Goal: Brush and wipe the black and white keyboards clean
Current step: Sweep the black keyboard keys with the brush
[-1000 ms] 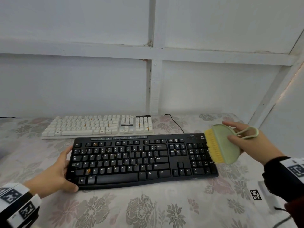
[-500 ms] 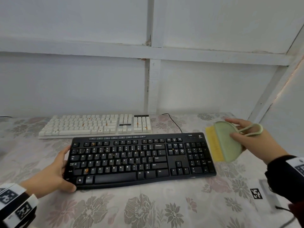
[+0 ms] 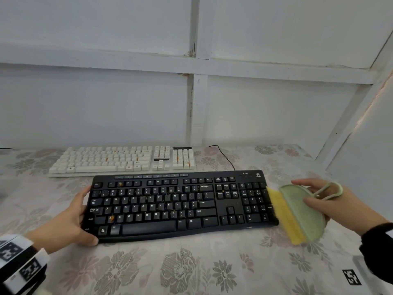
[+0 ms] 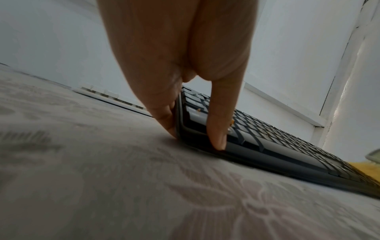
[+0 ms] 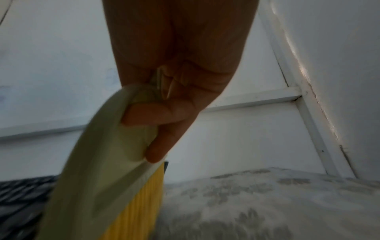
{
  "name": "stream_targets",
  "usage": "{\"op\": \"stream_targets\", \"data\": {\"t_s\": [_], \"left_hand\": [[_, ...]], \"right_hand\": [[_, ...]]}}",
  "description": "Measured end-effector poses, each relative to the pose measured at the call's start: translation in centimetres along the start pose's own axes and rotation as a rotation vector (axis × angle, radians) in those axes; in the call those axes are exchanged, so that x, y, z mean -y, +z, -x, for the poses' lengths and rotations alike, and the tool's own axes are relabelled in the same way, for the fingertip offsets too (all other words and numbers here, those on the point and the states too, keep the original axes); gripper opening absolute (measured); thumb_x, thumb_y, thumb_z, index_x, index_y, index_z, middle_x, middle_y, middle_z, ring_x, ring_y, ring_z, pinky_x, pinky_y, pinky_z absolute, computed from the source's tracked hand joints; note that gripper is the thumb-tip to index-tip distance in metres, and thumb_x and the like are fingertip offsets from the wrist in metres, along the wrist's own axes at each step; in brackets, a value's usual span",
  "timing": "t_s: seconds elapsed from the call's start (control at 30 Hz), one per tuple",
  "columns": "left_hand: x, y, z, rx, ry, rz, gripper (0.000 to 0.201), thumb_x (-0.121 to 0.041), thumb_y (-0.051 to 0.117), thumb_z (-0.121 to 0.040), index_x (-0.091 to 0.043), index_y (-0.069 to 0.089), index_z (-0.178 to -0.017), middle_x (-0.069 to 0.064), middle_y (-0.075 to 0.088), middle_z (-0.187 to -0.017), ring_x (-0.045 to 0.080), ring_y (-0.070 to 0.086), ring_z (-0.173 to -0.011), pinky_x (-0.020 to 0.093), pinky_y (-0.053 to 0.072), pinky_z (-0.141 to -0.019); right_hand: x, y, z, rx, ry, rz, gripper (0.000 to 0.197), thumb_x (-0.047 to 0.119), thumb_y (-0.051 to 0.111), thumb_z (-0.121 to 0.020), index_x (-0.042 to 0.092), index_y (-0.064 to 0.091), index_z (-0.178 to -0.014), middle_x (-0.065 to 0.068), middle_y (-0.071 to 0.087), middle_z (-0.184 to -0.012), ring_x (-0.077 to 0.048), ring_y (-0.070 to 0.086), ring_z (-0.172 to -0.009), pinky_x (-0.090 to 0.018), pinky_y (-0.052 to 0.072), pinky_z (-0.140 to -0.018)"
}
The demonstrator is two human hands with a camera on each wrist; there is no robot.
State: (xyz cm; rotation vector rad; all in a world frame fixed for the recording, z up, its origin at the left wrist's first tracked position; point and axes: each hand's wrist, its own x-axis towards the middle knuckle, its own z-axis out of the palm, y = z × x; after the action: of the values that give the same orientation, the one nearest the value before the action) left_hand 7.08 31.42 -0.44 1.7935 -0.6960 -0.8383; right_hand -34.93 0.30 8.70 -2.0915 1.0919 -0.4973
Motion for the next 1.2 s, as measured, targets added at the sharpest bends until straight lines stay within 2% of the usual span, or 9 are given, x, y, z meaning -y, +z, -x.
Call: {"op": "stream_targets", "data": {"t_s": [0.1, 0.27, 0.37, 0.47, 0.6, 0.77, 0.93, 1.07, 1.2], "left_hand": [[-0.1, 0.0, 0.1, 0.007, -0.002, 0.003, 0.128, -0.002, 0.078, -0.018, -0.055, 0.022, -0.12, 0.009, 0.06, -0.111, 0.025, 0.062, -0.098, 0.034, 0.05, -0.072], [-0.2, 0.1, 0.1, 0.011, -0.01, -0.006, 0.134, -0.002, 0.077, -0.018, -0.049, 0.017, -0.128, 0.009, 0.059, -0.111, 0.022, 0.061, -0.097, 0.033, 0.049, -0.071], [-0.4, 0.3, 0.2, 0.01, -0.007, -0.003, 0.134, 0.005, 0.077, -0.021, -0.048, 0.017, -0.129, 0.009, 0.06, -0.109, 0.023, 0.062, -0.095, 0.034, 0.049, -0.069], [-0.4, 0.3, 0.1, 0.003, -0.016, -0.004, 0.132, 0.022, 0.073, -0.034, -0.046, 0.017, -0.132, 0.012, 0.06, -0.108, 0.025, 0.062, -0.095, 0.035, 0.049, -0.069], [0.3, -0.1, -0.2, -0.001, -0.01, -0.016, 0.128, 0.001, 0.078, -0.019, -0.056, 0.024, -0.12, 0.01, 0.061, -0.11, 0.024, 0.062, -0.098, 0.036, 0.05, -0.074], [0.6, -0.4, -0.5, -0.004, 0.001, -0.013, 0.123, -0.002, 0.079, -0.018, -0.064, 0.026, -0.109, 0.009, 0.061, -0.112, 0.024, 0.062, -0.1, 0.038, 0.05, -0.075], [0.5, -0.3, -0.3, -0.012, 0.003, -0.012, 0.123, -0.001, 0.078, -0.017, -0.062, 0.026, -0.11, 0.01, 0.061, -0.11, 0.024, 0.062, -0.098, 0.037, 0.05, -0.074], [0.4, -0.2, -0.3, -0.007, 0.013, -0.006, 0.121, 0.0, 0.078, -0.018, -0.062, 0.027, -0.109, 0.007, 0.061, -0.111, 0.023, 0.061, -0.1, 0.037, 0.05, -0.074], [0.1, 0.1, -0.1, -0.006, 0.016, -0.004, 0.126, 0.002, 0.075, -0.02, -0.055, 0.023, -0.119, 0.008, 0.06, -0.11, 0.021, 0.061, -0.097, 0.034, 0.049, -0.07]], "right_hand": [[1.5, -0.6, -1.2, -0.089, -0.057, -0.026, 0.048, 0.005, 0.059, -0.085, 0.051, 0.067, -0.093, 0.001, 0.069, -0.1, -0.021, 0.065, -0.087, -0.037, 0.056, -0.068], [4.5, 1.1, -4.3, -0.205, -0.141, -0.096, 0.041, 0.003, 0.056, -0.086, 0.035, 0.064, -0.111, -0.004, 0.064, -0.102, -0.012, 0.06, -0.077, -0.013, 0.048, -0.047], [5.4, 2.4, -4.7, -0.155, -0.123, -0.092, 0.04, 0.0, 0.053, -0.088, 0.022, 0.061, -0.119, 0.002, 0.06, -0.094, -0.005, 0.057, -0.071, -0.009, 0.043, -0.041], [4.9, 2.8, -4.1, -0.129, -0.103, -0.046, 0.038, 0.002, 0.054, -0.088, 0.025, 0.061, -0.117, -0.004, 0.061, -0.097, -0.006, 0.058, -0.07, -0.008, 0.042, -0.04], [3.3, 3.0, -2.0, -0.084, -0.084, 0.012, 0.035, 0.005, 0.056, -0.088, 0.033, 0.062, -0.108, 0.004, 0.064, -0.095, -0.007, 0.06, -0.073, -0.01, 0.043, -0.046], [2.5, 2.4, -0.1, -0.009, -0.049, 0.065, 0.035, 0.006, 0.057, -0.086, 0.034, 0.065, -0.103, 0.004, 0.065, -0.096, -0.015, 0.062, -0.087, -0.018, 0.044, -0.061], [4.5, 2.0, -2.2, -0.177, -0.104, 0.021, 0.038, 0.006, 0.056, -0.086, 0.033, 0.062, -0.113, 0.006, 0.061, -0.092, -0.008, 0.058, -0.073, -0.016, 0.042, -0.052], [5.0, 3.0, -3.8, -0.166, -0.132, -0.045, 0.039, 0.005, 0.054, -0.087, 0.031, 0.06, -0.116, -0.002, 0.061, -0.094, -0.01, 0.059, -0.07, -0.013, 0.045, -0.042], [4.1, 3.3, -2.7, -0.126, -0.102, 0.03, 0.035, 0.007, 0.054, -0.087, 0.036, 0.06, -0.106, 0.009, 0.06, -0.089, -0.014, 0.059, -0.072, -0.02, 0.046, -0.052]]}}
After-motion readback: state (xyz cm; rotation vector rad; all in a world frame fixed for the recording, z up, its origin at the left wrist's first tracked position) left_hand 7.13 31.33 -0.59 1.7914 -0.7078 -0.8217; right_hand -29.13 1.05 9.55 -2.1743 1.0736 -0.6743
